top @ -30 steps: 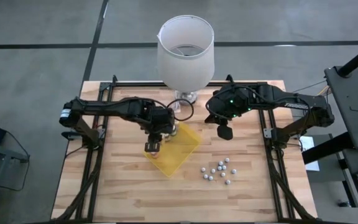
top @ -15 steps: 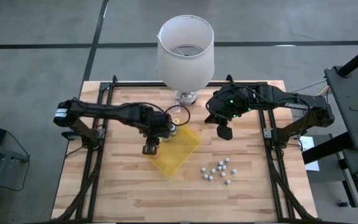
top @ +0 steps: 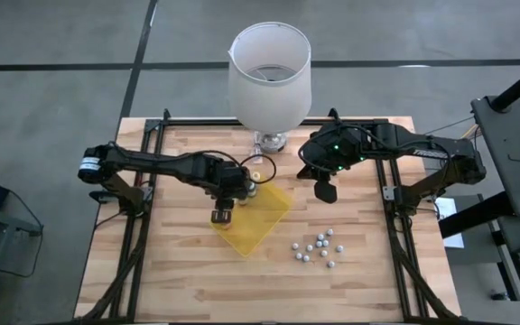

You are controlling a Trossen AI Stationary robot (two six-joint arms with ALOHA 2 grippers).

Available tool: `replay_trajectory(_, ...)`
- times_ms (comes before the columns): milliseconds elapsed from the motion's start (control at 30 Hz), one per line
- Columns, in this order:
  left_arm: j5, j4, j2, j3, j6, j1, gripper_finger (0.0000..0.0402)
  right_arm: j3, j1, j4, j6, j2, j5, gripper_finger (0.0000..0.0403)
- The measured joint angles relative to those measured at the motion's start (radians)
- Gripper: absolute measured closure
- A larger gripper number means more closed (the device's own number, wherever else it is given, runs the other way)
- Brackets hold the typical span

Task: Pick & Place food coloring
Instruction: Put the large yellow food coloring bottle into the yellow bin

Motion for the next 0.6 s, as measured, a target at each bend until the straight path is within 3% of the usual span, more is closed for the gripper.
replay_trajectory(600, -0.002, 0.148, 0.000, -0.165, -0.046, 0.001, 0.0305, 0.000, 0.000, 0.002, 0.000, 0.000, 0.027, 0.0394)
